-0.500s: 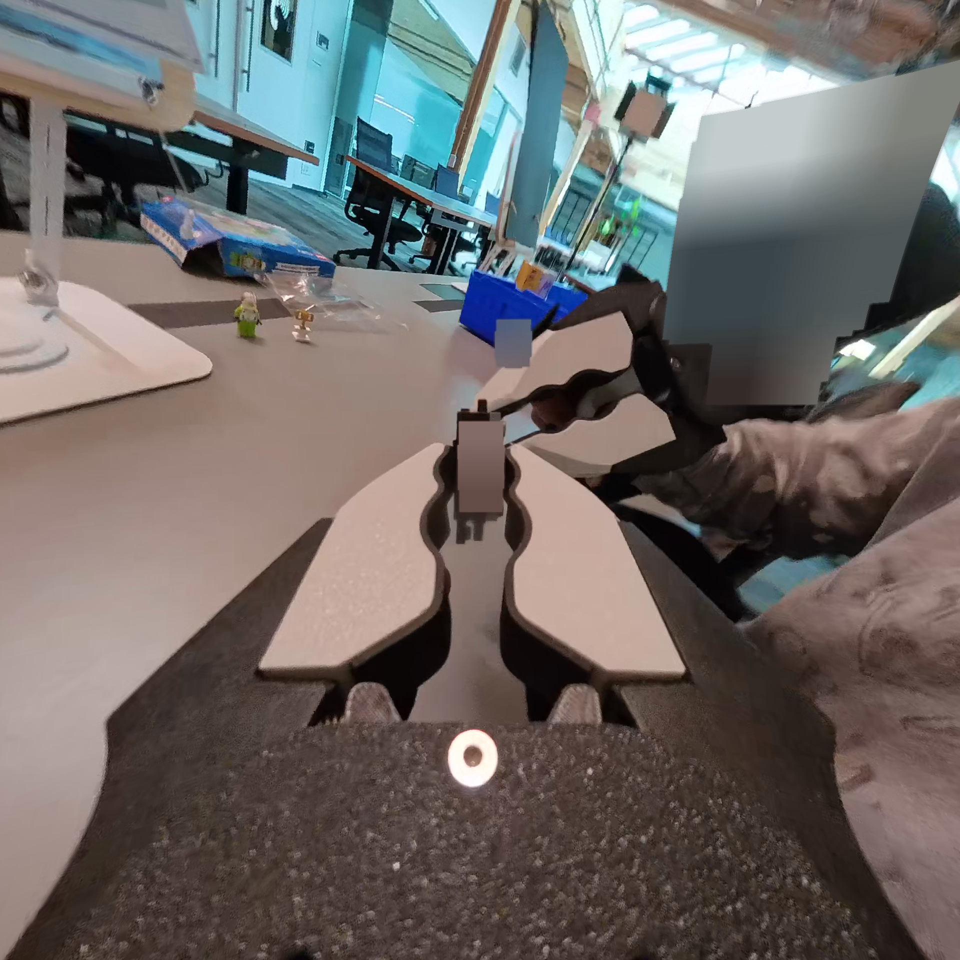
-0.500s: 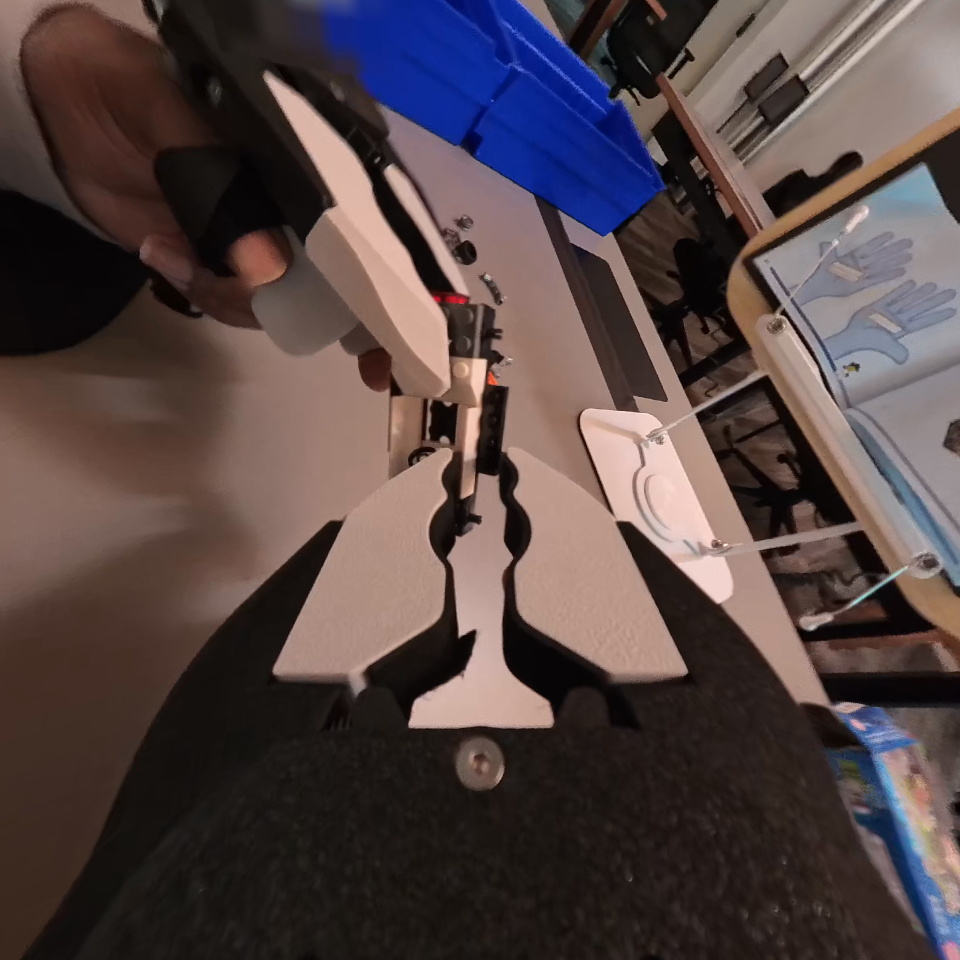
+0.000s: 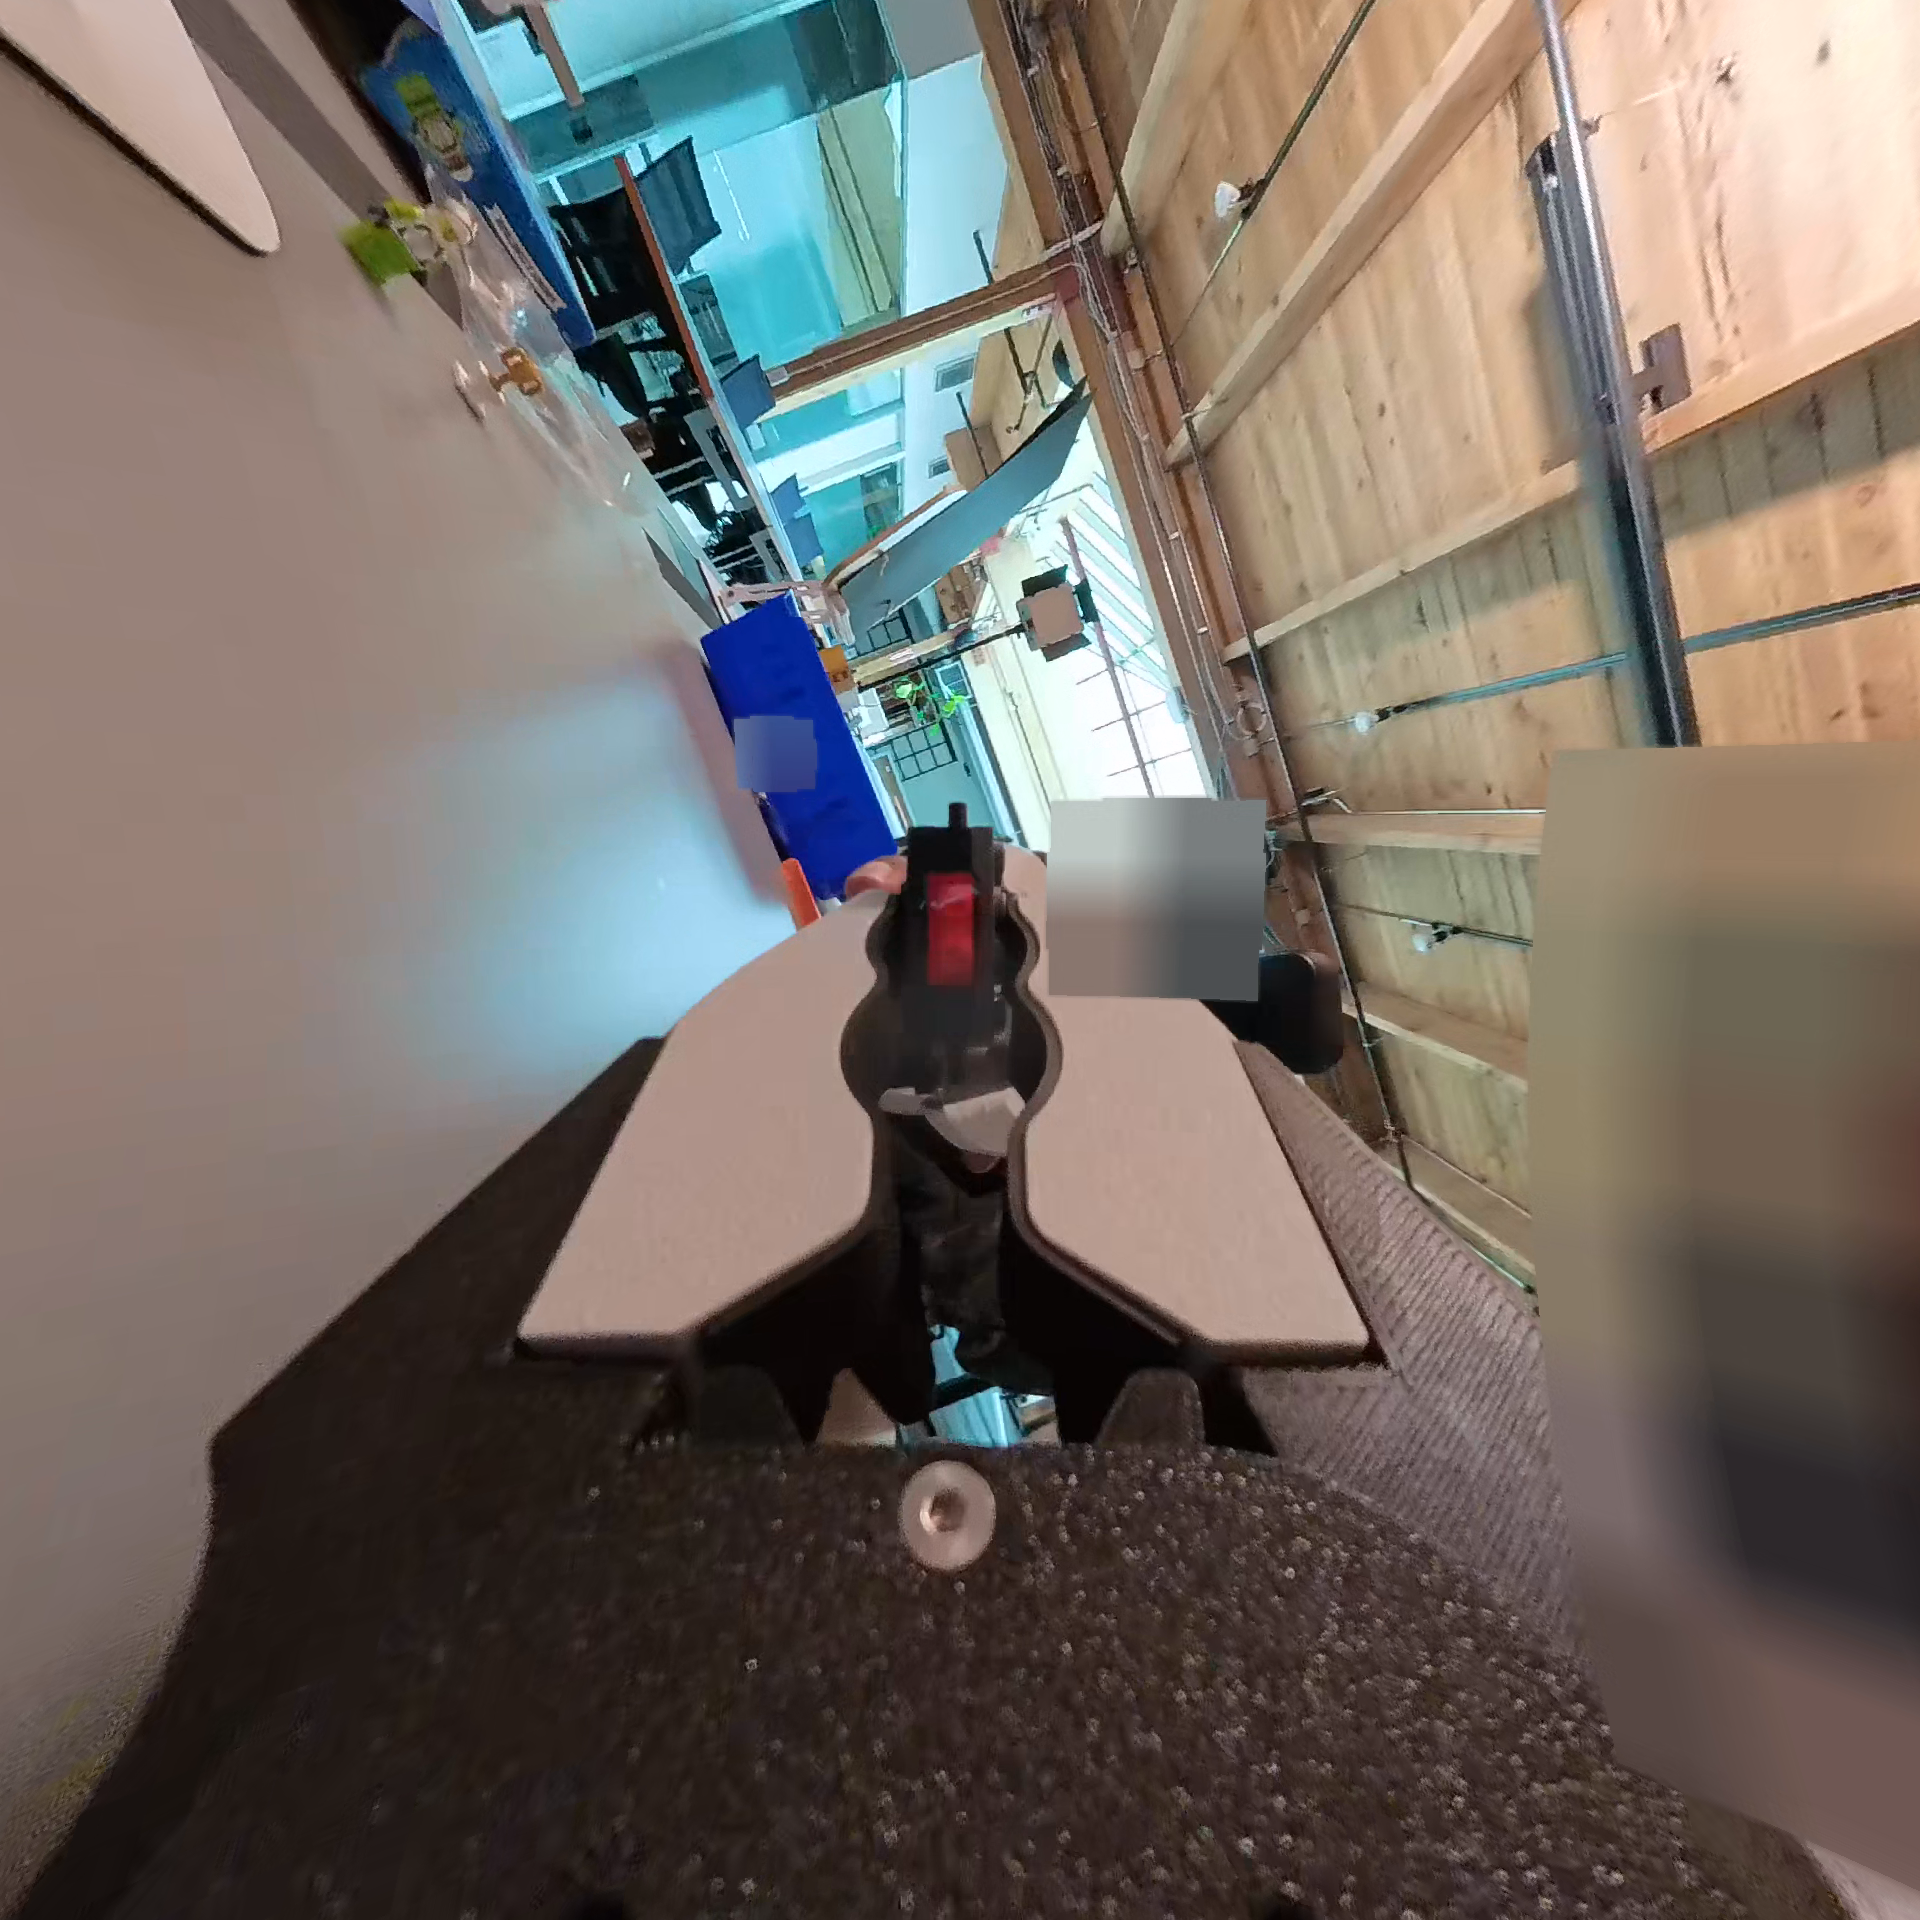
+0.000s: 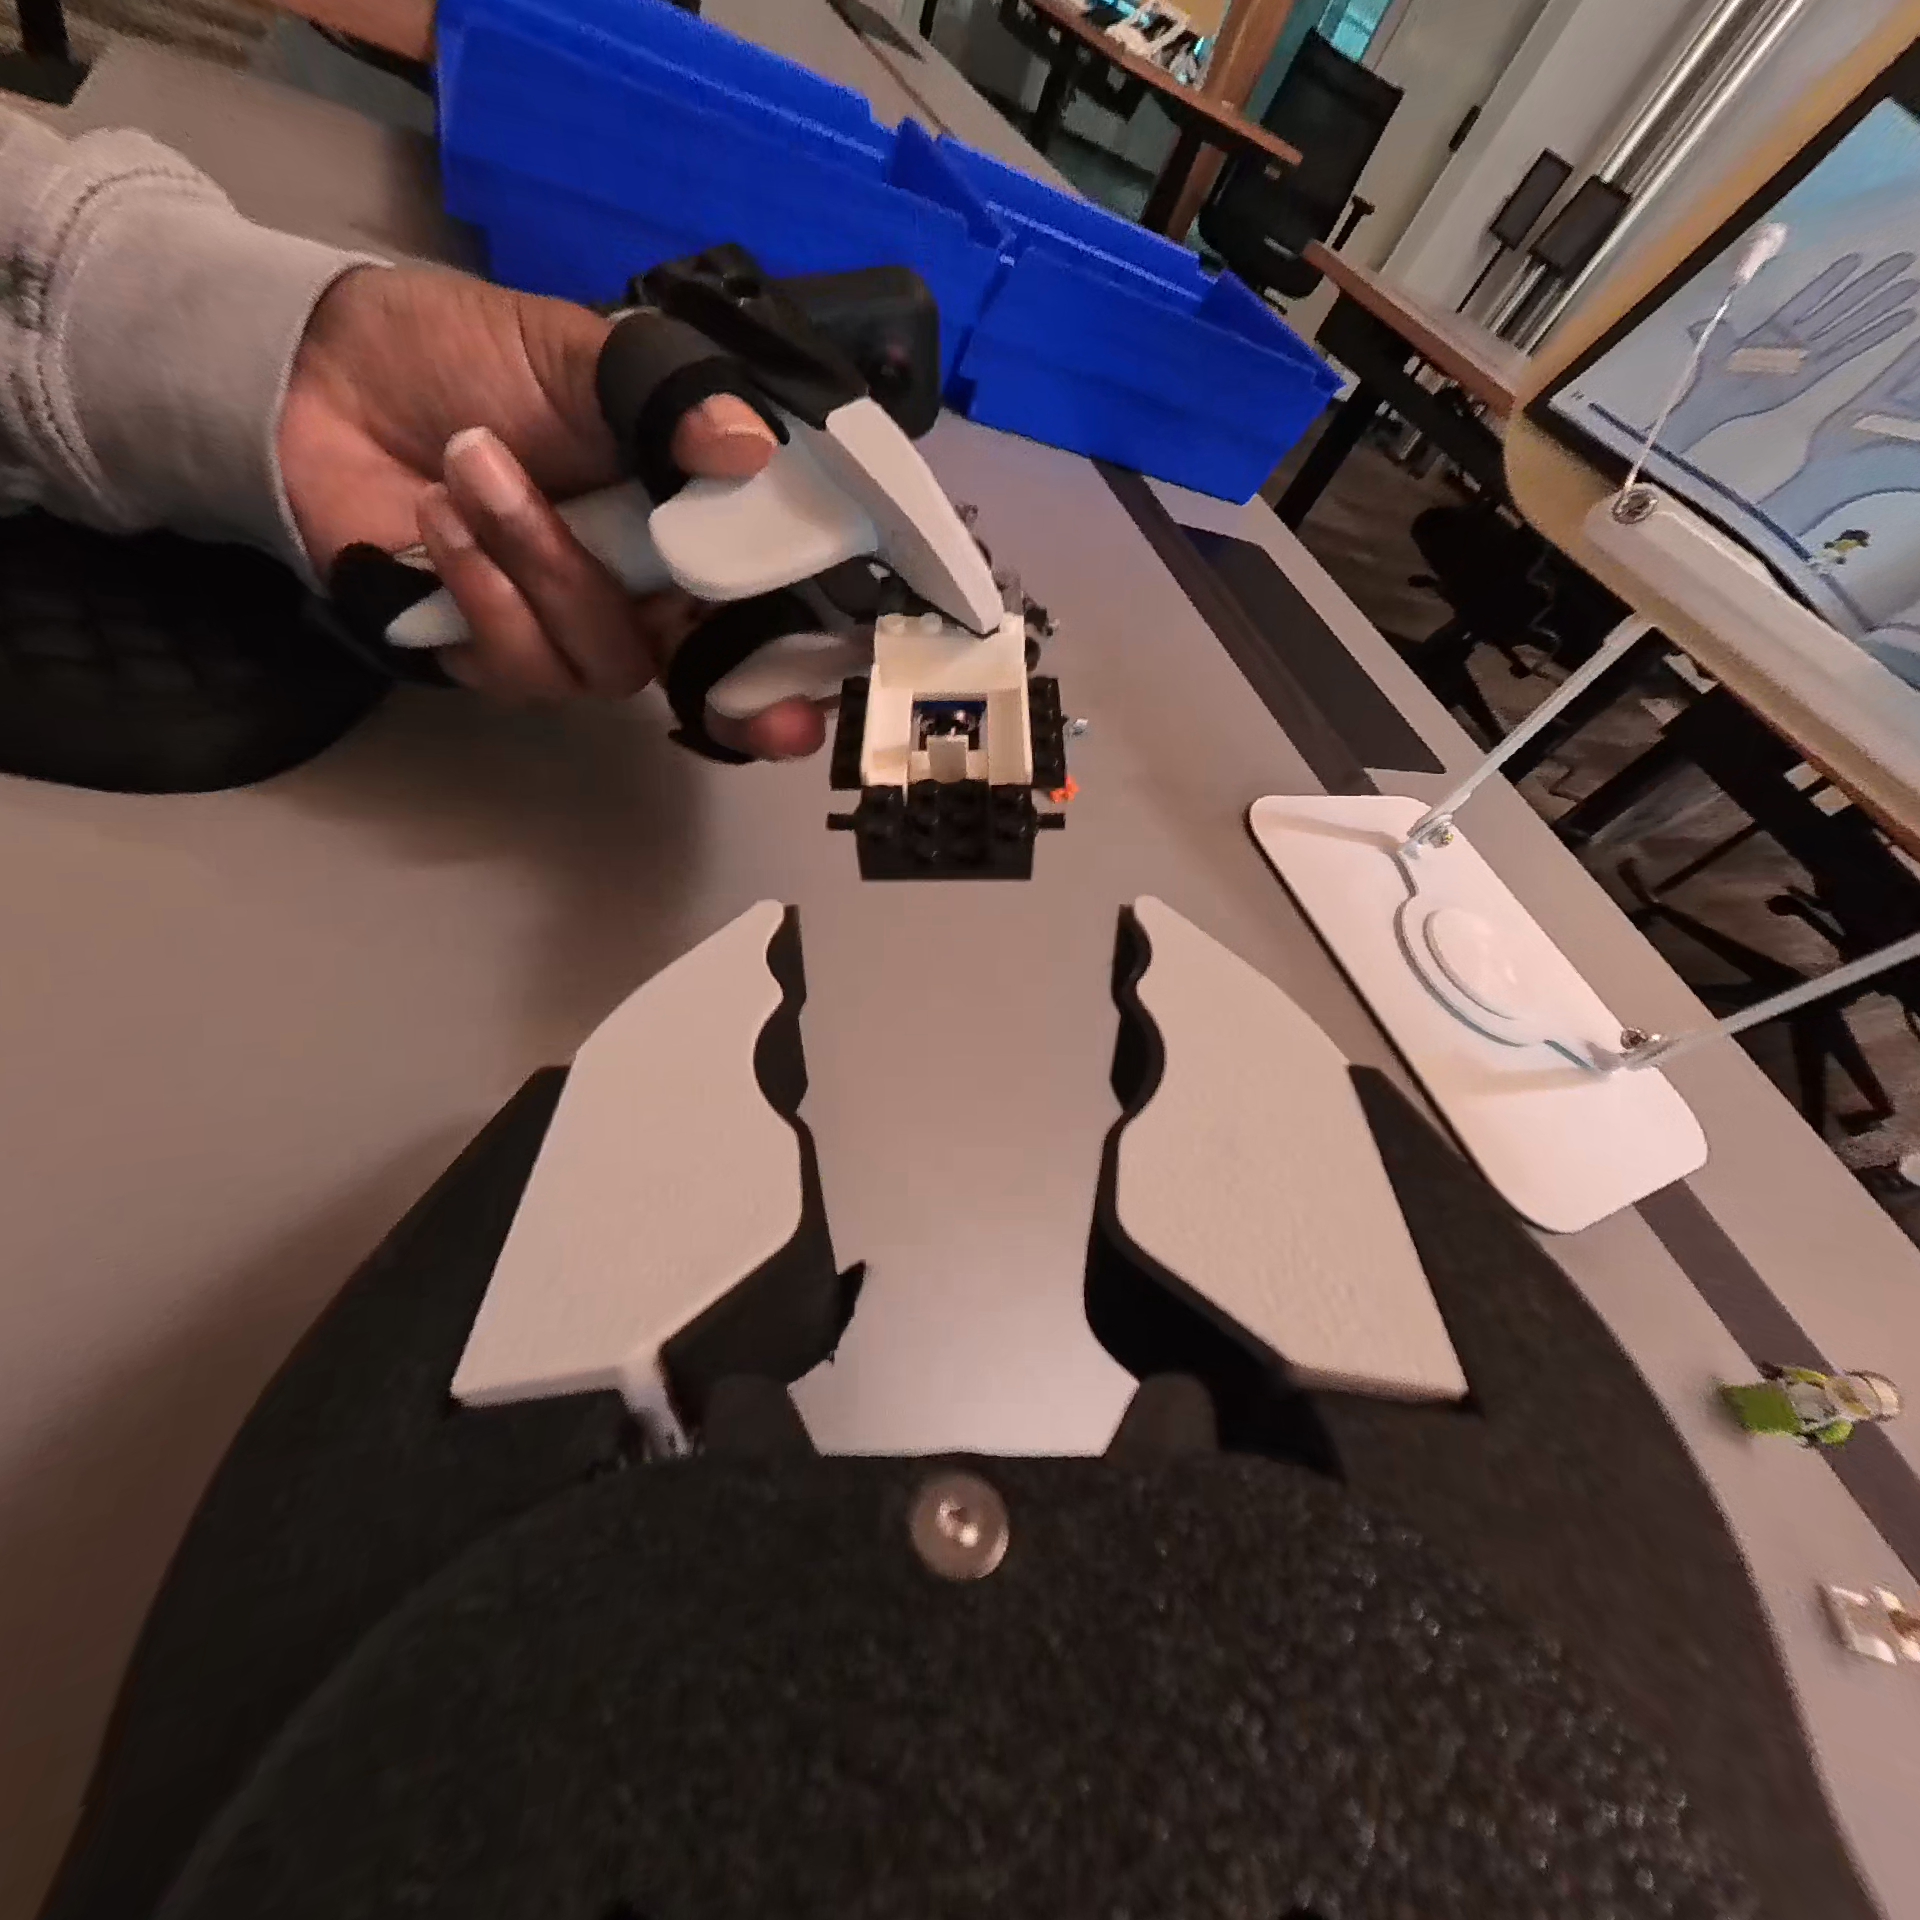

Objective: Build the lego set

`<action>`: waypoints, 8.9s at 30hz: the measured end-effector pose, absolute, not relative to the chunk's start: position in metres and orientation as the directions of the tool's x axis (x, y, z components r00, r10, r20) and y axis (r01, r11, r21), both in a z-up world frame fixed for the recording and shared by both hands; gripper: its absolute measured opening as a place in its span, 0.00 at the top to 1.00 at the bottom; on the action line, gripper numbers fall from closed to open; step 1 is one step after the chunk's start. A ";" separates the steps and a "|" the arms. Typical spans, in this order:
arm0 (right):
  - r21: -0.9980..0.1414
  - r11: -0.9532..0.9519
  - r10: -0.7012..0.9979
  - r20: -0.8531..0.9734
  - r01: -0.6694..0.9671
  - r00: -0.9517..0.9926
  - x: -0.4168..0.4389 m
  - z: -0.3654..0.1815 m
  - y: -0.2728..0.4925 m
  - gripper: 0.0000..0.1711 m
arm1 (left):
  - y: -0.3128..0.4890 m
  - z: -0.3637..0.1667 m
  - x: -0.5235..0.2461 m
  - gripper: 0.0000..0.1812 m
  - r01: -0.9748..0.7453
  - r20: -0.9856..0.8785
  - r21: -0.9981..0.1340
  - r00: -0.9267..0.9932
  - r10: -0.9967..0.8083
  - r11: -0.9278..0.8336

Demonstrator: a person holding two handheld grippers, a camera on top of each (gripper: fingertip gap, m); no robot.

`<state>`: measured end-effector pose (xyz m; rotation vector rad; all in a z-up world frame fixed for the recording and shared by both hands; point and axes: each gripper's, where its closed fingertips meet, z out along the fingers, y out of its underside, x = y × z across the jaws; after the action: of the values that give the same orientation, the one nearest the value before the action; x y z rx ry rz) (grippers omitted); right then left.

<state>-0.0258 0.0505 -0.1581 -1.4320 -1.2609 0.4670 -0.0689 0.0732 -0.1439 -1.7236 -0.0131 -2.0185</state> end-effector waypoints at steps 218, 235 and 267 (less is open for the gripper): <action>-0.914 -0.119 0.678 0.210 0.387 0.704 0.046 -0.119 0.192 0.81 | 0.101 -0.193 -0.056 0.85 -0.343 -0.031 -0.906 0.638 -0.769 -0.248; -0.954 0.157 0.386 0.297 0.255 0.874 0.065 -0.054 0.318 0.71 | 0.124 -0.180 -0.059 0.86 -0.346 -0.112 -0.919 0.690 -0.715 -0.191; -0.878 0.411 0.500 0.442 0.245 0.745 -0.017 -0.030 0.283 0.88 | 0.251 -0.029 -0.049 0.68 -0.154 -0.033 -0.981 0.733 -0.679 -0.119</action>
<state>-0.0167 0.2835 -0.0300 -1.1654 -0.7547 0.1807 -0.0491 0.2509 -0.0292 -1.6600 0.6765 -0.5110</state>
